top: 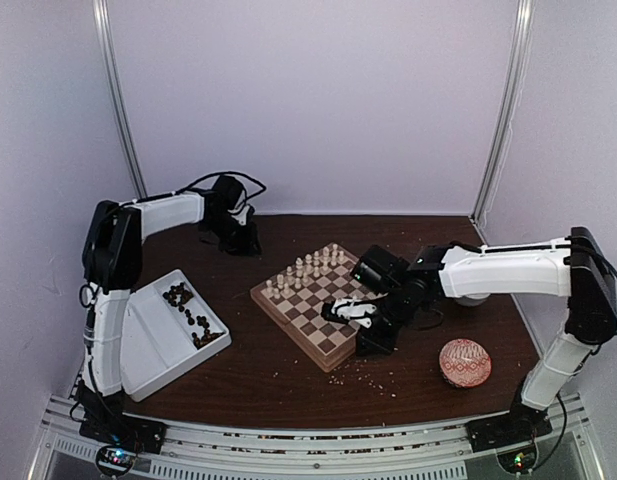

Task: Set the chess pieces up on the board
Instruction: Adjust the chessboard at the center of the board.

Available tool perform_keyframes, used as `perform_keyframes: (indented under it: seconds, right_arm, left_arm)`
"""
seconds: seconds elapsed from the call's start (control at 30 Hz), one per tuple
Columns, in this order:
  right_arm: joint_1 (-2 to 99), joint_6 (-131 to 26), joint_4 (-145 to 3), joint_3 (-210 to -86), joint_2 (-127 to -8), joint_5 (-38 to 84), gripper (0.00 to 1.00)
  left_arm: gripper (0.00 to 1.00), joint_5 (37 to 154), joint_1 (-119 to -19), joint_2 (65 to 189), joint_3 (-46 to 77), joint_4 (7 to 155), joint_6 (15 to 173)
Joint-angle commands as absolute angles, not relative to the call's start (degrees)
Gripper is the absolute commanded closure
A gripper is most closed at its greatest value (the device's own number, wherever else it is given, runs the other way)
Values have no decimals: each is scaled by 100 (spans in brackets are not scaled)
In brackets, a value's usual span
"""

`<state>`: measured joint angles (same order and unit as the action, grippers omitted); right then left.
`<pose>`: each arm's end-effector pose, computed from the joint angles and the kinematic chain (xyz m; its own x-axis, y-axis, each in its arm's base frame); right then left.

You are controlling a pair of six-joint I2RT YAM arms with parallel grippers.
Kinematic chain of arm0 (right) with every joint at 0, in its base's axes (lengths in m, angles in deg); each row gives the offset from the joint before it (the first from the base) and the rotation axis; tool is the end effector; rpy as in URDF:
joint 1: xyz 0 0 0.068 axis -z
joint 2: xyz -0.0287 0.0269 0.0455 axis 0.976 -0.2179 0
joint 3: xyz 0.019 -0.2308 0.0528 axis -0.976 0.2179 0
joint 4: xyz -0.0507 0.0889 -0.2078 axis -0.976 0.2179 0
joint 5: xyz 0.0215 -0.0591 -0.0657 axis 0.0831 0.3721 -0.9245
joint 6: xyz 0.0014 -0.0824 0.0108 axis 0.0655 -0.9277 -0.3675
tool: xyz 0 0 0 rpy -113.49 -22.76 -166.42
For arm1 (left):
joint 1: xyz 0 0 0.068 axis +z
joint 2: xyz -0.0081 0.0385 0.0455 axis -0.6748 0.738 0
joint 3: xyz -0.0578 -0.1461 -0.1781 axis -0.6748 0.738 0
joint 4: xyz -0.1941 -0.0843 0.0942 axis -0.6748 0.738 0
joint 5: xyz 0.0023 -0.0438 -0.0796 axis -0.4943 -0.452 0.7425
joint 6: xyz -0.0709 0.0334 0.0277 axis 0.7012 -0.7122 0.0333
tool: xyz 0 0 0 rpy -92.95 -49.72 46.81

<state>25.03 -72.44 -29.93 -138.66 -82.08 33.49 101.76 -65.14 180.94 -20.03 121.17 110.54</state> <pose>0.1673 0.2540 0.1532 -0.3748 -0.8443 -0.3830 -0.9253 0.3151 0.2110 0.4137 -0.1929 0.1407 -0.9357 -0.1055 -0.3365 0.0526 0.9017 -0.4292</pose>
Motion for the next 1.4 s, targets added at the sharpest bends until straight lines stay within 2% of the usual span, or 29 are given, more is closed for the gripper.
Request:
perform_keyframes:
  seconds: [0.0,0.07,0.17,0.37,0.47,0.63,0.8,1.03,1.37]
  right_arm:
    - [3170,-7341,-2366,-13939,-7744,3829,74]
    - [3696,-7186,-2405,-14164,-7736,4102,59]
    - [4482,-6850,-2739,-14521,-7924,4297,30]
    - [5463,-6394,-2999,-15366,-8996,4312,22]
    - [5737,-6132,-2890,-15767,-9607,4438,12]
    - [5887,-5777,-2936,-16043,-10106,4519,12]
    - [5887,-5586,-2905,-16106,-10298,4422,16]
    - [5878,-5491,-2846,-16032,-10482,4531,28]
    - [5829,-5553,-2834,-15690,-10522,4654,38]
  left_arm:
    - [68,9591,-6349,16629,-1299,12279,11396]
    - [62,9545,-6441,16160,-700,12270,11573]
    - [51,9365,-6689,15422,214,12048,11948]
    - [50,9386,-7091,14922,1292,11367,12947]
    - [51,9346,-7309,15035,1337,11256,13161]
    - [51,9499,-7457,15383,1426,11012,13643]
    - [58,9607,-7525,15537,1623,10696,13945]
    - [66,9719,-7569,15907,1593,10611,14029]
    - [70,9777,-7571,16358,1609,10296,14102]
